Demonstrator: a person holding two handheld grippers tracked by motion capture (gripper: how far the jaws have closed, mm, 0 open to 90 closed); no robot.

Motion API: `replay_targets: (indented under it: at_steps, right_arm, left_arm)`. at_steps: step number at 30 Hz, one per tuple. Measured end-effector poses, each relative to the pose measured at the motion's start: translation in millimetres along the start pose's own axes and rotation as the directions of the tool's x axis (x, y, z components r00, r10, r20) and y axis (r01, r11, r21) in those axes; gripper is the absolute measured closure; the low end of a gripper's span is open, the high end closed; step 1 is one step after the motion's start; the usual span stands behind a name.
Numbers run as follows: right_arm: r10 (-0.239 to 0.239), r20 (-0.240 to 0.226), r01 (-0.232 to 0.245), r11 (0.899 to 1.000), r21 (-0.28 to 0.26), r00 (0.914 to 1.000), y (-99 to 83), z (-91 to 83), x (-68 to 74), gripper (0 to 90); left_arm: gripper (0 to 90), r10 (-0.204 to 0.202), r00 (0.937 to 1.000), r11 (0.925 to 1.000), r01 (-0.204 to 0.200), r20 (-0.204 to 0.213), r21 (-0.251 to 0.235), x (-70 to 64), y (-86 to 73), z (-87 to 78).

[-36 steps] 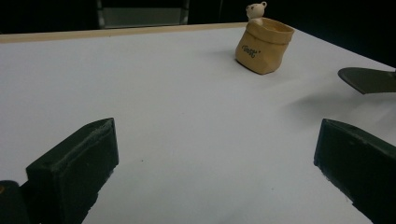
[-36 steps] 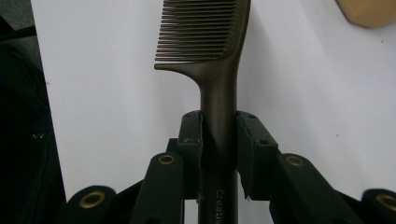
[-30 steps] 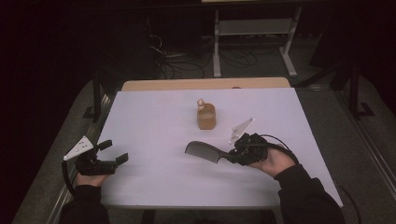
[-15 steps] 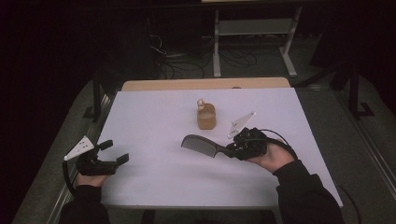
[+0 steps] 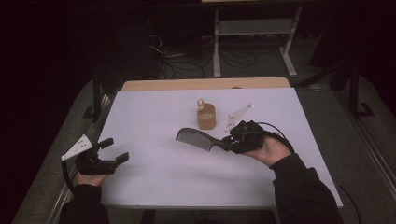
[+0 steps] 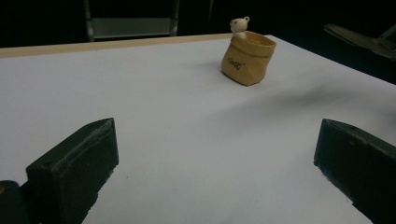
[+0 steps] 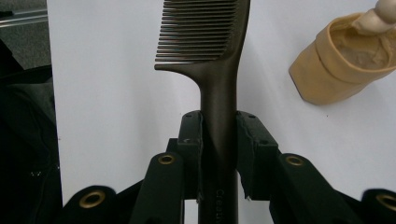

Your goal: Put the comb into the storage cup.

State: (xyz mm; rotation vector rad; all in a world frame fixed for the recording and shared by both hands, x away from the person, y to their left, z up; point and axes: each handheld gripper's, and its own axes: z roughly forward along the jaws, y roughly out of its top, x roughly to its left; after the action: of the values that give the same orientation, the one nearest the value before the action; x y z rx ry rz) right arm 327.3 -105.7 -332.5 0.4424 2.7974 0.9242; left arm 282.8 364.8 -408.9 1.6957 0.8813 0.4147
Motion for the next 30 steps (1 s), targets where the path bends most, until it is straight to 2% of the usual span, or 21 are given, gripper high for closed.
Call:
replay_targets:
  at_steps: [8,23,30]
  right_arm:
    - [-0.007,0.008,0.007,1.0,-0.025,0.9999,8.4,-1.8,-2.3,71.2]
    - [-0.021,0.032,0.022,0.998,-0.058,0.9993,22.4,-14.3,-5.5,71.2]
    - [-0.023,0.044,0.027,0.997,-0.077,0.9988,27.6,-19.8,-6.7,71.2]
  left_arm:
    - [0.0,0.027,0.9993,0.9995,-0.027,0.027,0.013,-6.3,13.8,2.7]
    - [0.0,0.044,0.9958,0.9983,-0.047,0.081,0.034,-15.3,32.0,18.4]
    - [0.0,0.084,0.9916,0.9956,-0.088,0.098,0.031,-26.1,43.3,25.0]
